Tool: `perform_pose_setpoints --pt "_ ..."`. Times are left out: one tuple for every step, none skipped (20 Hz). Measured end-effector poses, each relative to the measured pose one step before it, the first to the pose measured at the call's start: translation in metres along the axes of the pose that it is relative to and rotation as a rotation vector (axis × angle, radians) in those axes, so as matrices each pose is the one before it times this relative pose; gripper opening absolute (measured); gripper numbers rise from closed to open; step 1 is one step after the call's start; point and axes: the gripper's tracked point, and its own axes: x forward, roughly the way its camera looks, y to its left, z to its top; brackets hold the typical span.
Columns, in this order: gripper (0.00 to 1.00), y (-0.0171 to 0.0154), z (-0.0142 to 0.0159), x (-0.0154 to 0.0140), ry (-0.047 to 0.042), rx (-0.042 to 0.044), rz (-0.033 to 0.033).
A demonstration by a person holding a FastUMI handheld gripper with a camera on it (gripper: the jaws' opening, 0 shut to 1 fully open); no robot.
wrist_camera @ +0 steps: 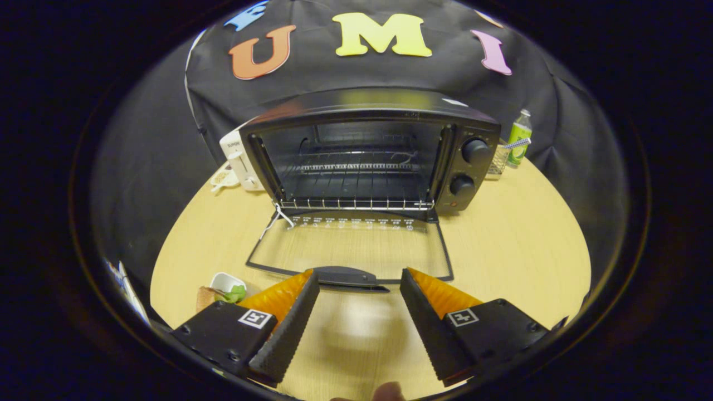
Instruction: Open the toaster oven, put the food inside, and close the toaster oven door.
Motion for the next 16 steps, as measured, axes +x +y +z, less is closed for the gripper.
perform_pose_setpoints --pt "0.99 -0.00042 0.00303 -0.00803 -0.01041 -0.00944 0.01077" --pt "0.99 0.00096 0.00401 -0.01011 -0.00771 -0.00918 0.02262" --pt "0.98 -0.00032 0.00453 -0.00963 -0.00498 -0.00935 0.01894" --pt "0.98 0.00090 0.00548 -0.00953 -0.00410 -0.00841 0.02135" --pt "0.98 0.00230 0.00751 -0.01186 -0.00643 -0.01033 0.02791" --pt "0.98 0.00248 0.00710 -0.01004 -0.00522 -0.00690 0.02401" --pt "0.98 0.00232 0.00855 -0.01166 -0.00824 -0.00763 0.02180" --pt "0.99 0.00423 0.00872 -0.01043 -0.00816 -0.00541 0.02246" --pt "0.99 0.00665 0.00535 -0.00782 -0.00072 -0.00265 0.02802" --pt "0.99 0.00692 0.00303 -0.00485 0.01040 0.00532 0.02990" --pt "0.99 0.01047 -0.00285 -0.00305 0.02812 0.02079 0.04460" --pt "0.99 0.01068 -0.00462 -0.00019 0.03471 0.03182 0.04323" --pt "0.99 0.01033 -0.00549 0.00136 0.03299 0.03577 0.03786" --pt "0.98 0.00932 -0.00726 0.00463 0.03702 0.02504 0.03270" --pt "1.00 0.00576 -0.00973 0.00702 0.04095 0.02469 0.02261" --pt "1.00 0.00591 -0.00935 0.00821 0.04142 0.02820 0.02775"
